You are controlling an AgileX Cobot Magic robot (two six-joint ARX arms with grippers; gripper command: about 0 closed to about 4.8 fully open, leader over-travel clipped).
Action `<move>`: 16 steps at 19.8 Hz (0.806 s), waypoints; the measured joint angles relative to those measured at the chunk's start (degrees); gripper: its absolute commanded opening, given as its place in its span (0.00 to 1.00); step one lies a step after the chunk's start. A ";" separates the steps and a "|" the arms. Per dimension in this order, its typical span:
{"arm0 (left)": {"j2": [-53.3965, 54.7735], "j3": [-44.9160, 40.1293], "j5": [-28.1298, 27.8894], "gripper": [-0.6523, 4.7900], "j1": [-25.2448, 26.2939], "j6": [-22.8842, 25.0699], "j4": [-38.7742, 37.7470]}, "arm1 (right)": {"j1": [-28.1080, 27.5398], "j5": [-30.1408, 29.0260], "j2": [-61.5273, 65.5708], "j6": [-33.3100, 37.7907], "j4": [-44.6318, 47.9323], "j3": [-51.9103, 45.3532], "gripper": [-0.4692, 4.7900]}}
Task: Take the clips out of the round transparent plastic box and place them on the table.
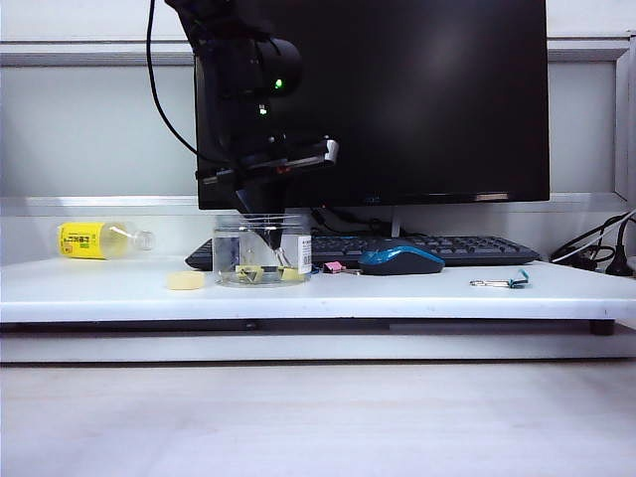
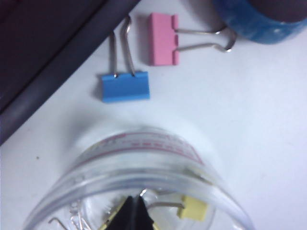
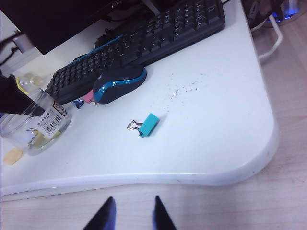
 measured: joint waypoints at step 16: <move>-4.50 0.13 0.68 0.11 -0.02 0.00 -0.33 | 0.00 0.00 0.00 0.00 0.02 0.00 0.29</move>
